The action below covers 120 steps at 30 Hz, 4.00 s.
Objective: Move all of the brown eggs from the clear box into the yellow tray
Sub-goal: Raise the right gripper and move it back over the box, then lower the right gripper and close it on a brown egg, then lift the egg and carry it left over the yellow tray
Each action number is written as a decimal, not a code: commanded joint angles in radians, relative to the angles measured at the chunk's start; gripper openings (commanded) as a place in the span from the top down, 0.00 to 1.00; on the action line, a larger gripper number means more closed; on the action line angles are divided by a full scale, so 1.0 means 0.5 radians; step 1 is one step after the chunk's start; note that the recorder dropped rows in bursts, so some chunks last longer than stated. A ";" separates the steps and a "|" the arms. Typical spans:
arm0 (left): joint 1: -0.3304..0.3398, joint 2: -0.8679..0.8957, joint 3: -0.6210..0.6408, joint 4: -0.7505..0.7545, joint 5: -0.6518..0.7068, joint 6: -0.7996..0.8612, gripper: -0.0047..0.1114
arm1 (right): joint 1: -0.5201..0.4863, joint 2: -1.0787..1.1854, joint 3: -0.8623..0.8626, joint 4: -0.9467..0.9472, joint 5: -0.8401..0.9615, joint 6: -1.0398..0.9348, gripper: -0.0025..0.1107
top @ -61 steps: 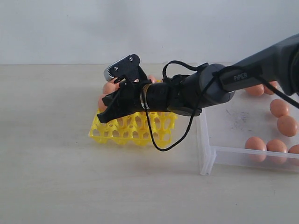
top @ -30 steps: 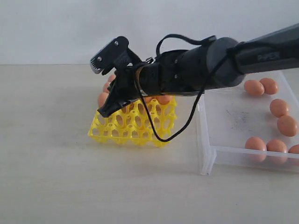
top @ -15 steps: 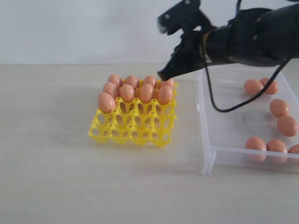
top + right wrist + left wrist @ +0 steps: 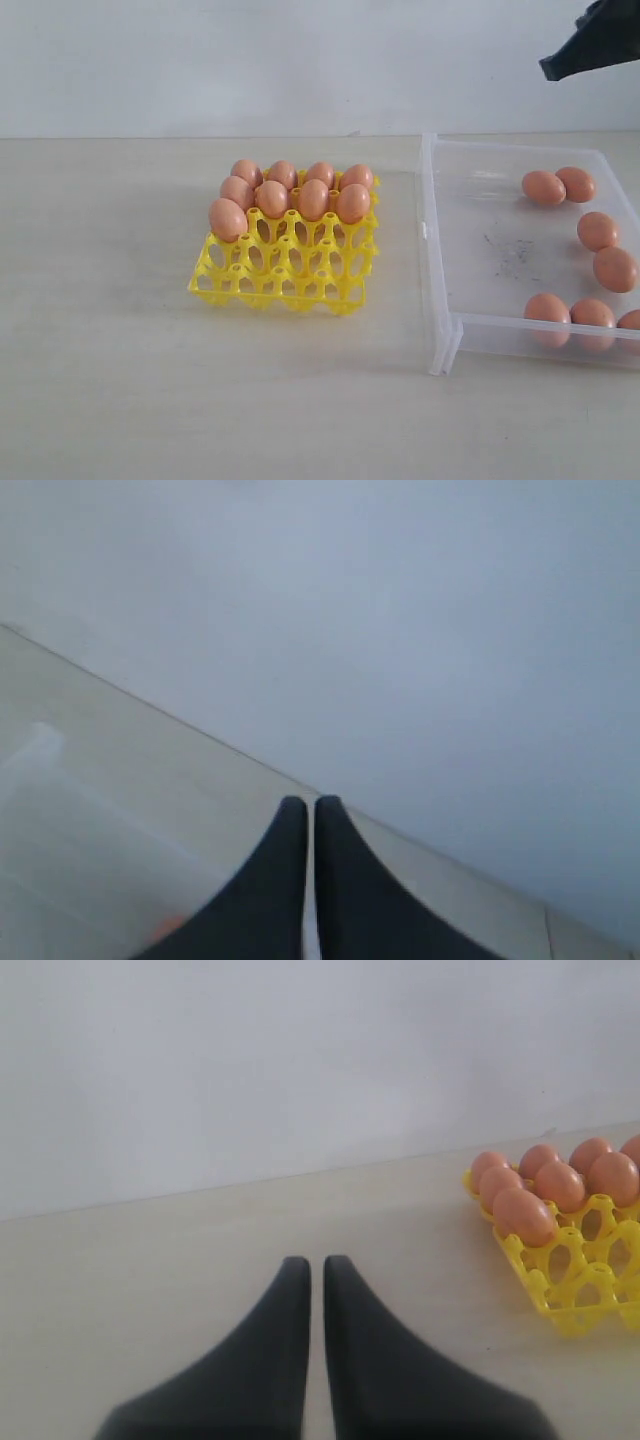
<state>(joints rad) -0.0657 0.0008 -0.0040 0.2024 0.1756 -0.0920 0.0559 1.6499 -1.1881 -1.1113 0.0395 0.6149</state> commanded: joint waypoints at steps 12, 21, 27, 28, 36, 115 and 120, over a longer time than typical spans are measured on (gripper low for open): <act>-0.010 -0.002 0.008 -0.005 -0.006 -0.010 0.93 | 0.071 0.143 -0.367 0.902 0.761 0.400 0.98; -0.010 -0.002 0.008 -0.005 -0.006 -0.010 0.93 | 0.022 0.293 -0.788 2.844 1.903 -1.954 0.98; -0.010 -0.002 0.008 -0.005 -0.006 -0.010 0.93 | 0.129 0.480 -0.788 2.537 1.874 -1.615 0.92; -0.010 -0.002 0.008 -0.005 -0.006 -0.010 0.93 | 0.140 0.544 -0.788 2.372 1.914 -1.583 0.87; -0.010 -0.002 0.008 -0.005 -0.006 -0.010 0.93 | 0.149 0.846 -0.788 2.018 1.481 -1.618 0.28; -0.010 -0.002 0.008 -0.005 -0.006 -0.010 0.93 | 0.148 1.258 0.149 1.145 -2.521 -0.287 0.98; -0.010 -0.002 0.008 -0.005 -0.006 -0.010 0.93 | 0.281 1.191 0.140 0.964 -2.521 -0.169 0.98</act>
<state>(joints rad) -0.0657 0.0008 -0.0040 0.2024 0.1756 -0.0920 0.1554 2.2828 -1.1166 -0.5698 -1.1943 0.5031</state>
